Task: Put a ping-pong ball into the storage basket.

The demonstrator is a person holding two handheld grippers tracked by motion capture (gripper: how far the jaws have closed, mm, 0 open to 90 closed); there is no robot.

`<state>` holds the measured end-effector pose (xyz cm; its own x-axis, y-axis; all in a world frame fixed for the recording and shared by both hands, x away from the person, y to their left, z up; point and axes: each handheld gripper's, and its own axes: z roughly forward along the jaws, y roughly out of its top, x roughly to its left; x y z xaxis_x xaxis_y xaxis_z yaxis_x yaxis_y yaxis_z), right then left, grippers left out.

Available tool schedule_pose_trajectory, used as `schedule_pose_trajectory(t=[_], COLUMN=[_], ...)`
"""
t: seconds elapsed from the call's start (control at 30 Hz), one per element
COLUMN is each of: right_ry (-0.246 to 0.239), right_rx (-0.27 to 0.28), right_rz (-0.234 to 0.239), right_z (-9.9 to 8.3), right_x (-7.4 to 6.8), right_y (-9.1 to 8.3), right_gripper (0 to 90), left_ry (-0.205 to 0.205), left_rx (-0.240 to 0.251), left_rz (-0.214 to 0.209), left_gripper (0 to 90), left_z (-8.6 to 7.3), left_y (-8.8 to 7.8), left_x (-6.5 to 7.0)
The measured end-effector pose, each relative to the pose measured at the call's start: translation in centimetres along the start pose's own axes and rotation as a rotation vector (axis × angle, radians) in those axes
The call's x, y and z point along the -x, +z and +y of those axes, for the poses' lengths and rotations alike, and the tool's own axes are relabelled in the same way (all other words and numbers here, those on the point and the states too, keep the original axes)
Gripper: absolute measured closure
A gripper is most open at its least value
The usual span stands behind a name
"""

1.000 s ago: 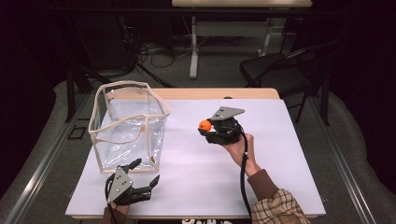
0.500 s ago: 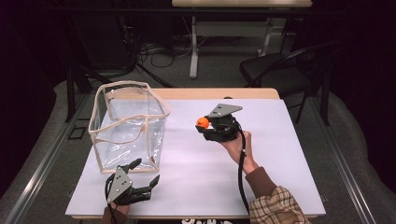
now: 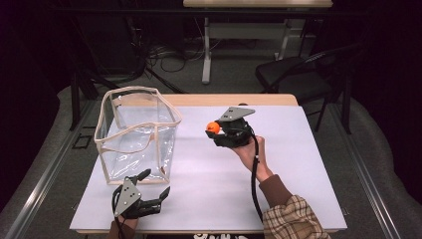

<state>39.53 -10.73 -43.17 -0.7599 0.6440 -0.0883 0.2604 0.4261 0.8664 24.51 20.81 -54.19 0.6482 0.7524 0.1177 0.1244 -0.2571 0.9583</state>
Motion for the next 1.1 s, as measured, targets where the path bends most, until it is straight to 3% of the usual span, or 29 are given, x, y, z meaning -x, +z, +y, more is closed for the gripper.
schedule_pose_trajectory(t=[0.3,1.1], right_ry=[0.0,-0.023], right_rx=[-0.001,0.002], right_rz=[0.0,0.013], right_z=[0.3,3.2], right_x=[0.2,0.3], right_y=[0.3,1.4], right_gripper=[51.0,51.0], left_ry=[0.0,-0.003], left_rx=[0.0,0.002], left_rz=[-0.001,-0.003], left_gripper=[15.8,15.8], left_z=[0.0,0.0], left_y=[0.0,0.0], left_x=[0.0,0.0])
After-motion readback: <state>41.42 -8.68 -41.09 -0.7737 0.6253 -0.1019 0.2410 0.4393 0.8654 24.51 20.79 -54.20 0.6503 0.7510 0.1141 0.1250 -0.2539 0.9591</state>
